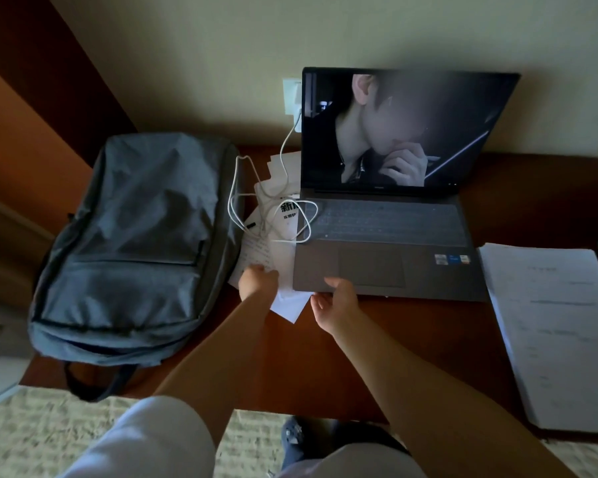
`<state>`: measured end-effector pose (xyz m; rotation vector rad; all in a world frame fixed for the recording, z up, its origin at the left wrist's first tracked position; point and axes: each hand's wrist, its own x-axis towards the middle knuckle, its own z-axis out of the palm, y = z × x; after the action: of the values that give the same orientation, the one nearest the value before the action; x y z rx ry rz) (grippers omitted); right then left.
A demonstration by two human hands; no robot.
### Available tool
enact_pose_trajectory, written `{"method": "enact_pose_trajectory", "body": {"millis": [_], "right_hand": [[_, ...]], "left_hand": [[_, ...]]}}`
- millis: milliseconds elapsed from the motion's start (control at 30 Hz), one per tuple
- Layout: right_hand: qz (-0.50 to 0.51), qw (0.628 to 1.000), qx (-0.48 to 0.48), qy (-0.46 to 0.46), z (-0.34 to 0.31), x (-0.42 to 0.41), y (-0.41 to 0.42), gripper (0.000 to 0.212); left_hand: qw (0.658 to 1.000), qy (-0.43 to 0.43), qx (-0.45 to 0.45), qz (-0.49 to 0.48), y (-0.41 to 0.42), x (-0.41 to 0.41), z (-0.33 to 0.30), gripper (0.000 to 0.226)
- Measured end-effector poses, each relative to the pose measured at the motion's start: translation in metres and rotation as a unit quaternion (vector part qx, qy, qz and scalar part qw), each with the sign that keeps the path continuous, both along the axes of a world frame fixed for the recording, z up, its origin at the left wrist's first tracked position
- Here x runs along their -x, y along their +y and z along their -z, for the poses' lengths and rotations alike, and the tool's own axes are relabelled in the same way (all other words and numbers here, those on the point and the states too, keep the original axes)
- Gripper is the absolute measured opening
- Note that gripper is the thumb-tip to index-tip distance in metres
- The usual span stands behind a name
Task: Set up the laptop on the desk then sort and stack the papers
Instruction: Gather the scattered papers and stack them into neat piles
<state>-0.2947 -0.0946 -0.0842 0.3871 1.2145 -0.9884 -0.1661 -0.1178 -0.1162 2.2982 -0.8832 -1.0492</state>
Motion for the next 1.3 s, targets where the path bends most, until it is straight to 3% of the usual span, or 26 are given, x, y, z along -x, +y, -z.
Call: {"method": "enact_pose_trajectory", "body": {"millis": [100,200,367,467,600,700,900,1100,1300], "right_hand": [[0.030,0.999,0.023,-0.017,-0.005,-0.004,-0.008,0.035],[0.015,1.000,0.017,0.005,-0.005,-0.003,-0.013,0.035],[-0.014,0.999,0.007,0.031,-0.003,0.004,-0.009,0.028],[-0.013,0.999,0.032,0.038,-0.006,0.008,-0.007,0.025],[-0.025,0.997,0.061,0.039,-0.017,0.015,-0.012,0.015],[-0.037,0.996,0.069,0.031,-0.021,0.015,-0.013,0.010],[-0.046,0.995,0.061,0.056,-0.009,0.011,-0.014,0.026],[-0.062,0.993,0.083,0.052,-0.011,0.005,-0.023,0.042],[-0.090,0.990,0.074,0.084,-0.009,0.010,-0.016,0.034]], "left_hand": [[0.994,0.088,0.008,-0.057,-0.009,0.003,-0.002,0.037],[0.997,0.061,-0.008,-0.040,-0.014,0.001,-0.004,0.018],[0.998,-0.044,-0.014,0.032,-0.016,0.010,-0.005,0.024],[0.999,0.030,0.027,-0.023,-0.016,0.013,-0.006,0.019],[0.983,0.150,0.034,-0.097,-0.016,0.017,-0.008,0.032],[0.987,0.145,0.028,-0.071,-0.016,0.021,-0.006,0.025],[0.987,0.158,0.017,-0.037,-0.009,0.024,-0.006,0.013],[0.959,0.277,-0.015,-0.054,0.014,0.031,-0.002,0.031],[0.938,0.331,-0.092,-0.045,0.040,0.008,-0.011,0.028]]}}
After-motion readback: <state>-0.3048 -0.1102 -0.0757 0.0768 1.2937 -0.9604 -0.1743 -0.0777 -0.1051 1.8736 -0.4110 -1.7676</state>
